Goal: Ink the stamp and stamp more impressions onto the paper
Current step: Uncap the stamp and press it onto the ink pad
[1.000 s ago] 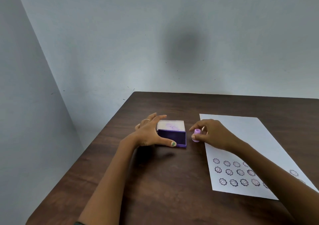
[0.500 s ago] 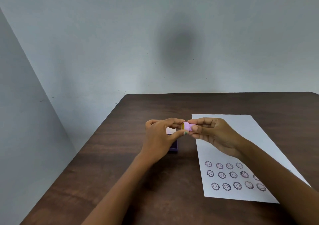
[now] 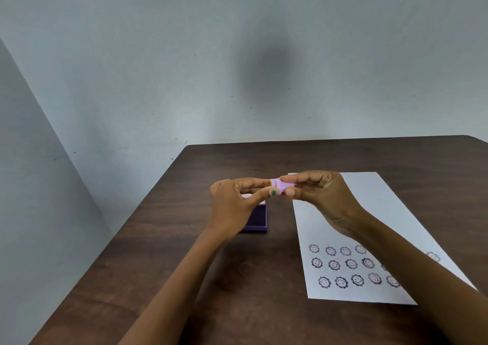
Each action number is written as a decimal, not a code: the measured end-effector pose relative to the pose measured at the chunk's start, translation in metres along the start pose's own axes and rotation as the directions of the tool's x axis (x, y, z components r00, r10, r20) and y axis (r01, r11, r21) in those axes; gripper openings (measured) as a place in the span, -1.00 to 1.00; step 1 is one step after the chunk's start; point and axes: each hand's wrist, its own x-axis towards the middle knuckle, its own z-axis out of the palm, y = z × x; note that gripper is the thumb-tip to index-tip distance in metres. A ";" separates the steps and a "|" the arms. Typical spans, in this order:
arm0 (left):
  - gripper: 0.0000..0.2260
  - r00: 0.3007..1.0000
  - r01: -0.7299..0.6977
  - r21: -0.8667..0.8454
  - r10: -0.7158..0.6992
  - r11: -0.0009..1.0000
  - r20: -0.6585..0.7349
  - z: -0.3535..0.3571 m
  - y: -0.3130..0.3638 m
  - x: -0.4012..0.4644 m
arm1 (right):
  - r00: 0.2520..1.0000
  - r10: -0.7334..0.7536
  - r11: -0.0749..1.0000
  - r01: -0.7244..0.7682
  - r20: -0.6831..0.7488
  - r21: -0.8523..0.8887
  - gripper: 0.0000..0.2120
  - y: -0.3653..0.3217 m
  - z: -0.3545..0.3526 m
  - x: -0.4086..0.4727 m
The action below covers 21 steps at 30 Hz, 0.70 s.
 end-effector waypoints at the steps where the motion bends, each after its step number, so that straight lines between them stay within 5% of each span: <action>1: -0.71 1.000 0.007 -0.024 -0.007 1.000 0.000 0.000 0.001 0.000 | 1.000 -0.011 1.000 0.011 -0.008 -0.014 -0.76 0.000 0.000 0.000; 5: -0.65 0.999 0.003 -0.028 -0.004 1.000 -0.041 0.005 0.001 -0.003 | 0.997 -0.004 1.000 0.003 -0.075 -0.008 -0.76 0.003 -0.002 0.000; 8: -0.72 0.995 -0.073 0.237 0.088 0.969 -0.055 0.009 -0.004 -0.007 | 0.977 0.044 0.999 -0.038 -0.208 0.032 -0.73 0.004 -0.008 0.001; 12: -0.74 0.978 -0.210 0.517 0.169 0.830 0.126 0.015 -0.008 -0.013 | 0.951 0.096 0.995 -0.097 -0.293 0.012 -0.75 0.008 -0.013 0.001; 21: -0.65 0.955 -0.225 0.596 0.054 0.771 0.290 0.023 -0.014 -0.013 | 0.943 0.133 0.988 -0.149 -0.306 -0.031 -0.77 0.010 -0.009 0.002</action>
